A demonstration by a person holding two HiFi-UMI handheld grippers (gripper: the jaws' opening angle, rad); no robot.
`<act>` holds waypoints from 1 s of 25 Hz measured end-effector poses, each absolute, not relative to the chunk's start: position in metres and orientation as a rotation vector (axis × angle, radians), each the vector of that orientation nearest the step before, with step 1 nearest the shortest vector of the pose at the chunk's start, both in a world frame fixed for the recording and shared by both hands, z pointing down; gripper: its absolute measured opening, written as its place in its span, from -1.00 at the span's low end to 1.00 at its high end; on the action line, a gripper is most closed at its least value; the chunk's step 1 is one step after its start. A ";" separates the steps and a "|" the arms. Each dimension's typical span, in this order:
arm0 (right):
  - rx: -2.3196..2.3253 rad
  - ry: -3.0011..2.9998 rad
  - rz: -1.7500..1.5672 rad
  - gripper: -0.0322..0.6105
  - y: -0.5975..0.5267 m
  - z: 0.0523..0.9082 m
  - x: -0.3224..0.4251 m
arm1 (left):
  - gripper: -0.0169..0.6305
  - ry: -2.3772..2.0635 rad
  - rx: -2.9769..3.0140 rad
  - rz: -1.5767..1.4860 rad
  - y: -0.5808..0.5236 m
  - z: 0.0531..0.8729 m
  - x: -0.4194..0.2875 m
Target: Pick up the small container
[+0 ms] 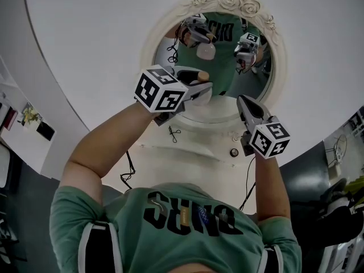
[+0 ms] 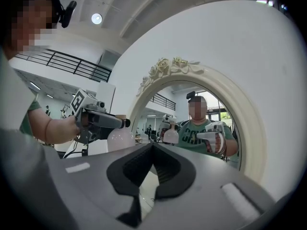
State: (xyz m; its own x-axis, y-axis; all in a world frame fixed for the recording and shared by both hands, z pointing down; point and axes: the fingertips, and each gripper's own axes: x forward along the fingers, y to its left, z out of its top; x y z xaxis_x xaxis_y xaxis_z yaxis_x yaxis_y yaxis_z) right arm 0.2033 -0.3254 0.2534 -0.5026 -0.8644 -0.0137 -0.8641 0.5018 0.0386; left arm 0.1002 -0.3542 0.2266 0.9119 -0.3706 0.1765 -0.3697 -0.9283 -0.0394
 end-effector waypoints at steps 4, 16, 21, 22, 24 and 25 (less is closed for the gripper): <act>1.572 -2.717 -0.080 -0.87 -0.324 0.247 0.203 | -0.51 0.595 -3.066 -0.279 -0.353 0.224 0.098; 1.584 -2.718 -0.095 -0.87 -0.323 0.243 0.204 | -0.51 0.602 -3.056 -0.277 -0.352 0.221 0.095; 1.593 -2.717 -0.095 -0.87 -0.322 0.243 0.204 | -0.51 0.600 -3.056 -0.274 -0.350 0.220 0.095; 1.596 -2.716 -0.098 -0.87 -0.322 0.243 0.204 | -0.51 0.600 -3.057 -0.273 -0.350 0.220 0.095; 1.601 -2.711 -0.116 -0.88 -0.321 0.242 0.205 | -0.51 0.600 -3.058 -0.275 -0.350 0.221 0.096; 1.600 -2.707 -0.128 -0.88 -0.320 0.242 0.205 | -0.51 0.598 -3.059 -0.278 -0.349 0.222 0.096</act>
State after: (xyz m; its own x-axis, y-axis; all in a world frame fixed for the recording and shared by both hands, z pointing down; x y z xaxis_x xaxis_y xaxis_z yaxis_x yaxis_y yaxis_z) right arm 0.2049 -0.3198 0.2423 -0.4829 -0.8744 -0.0465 -0.8749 0.4796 0.0670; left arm 0.0964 -0.3494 0.2221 0.9111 -0.3748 0.1716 -0.3727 -0.9268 -0.0457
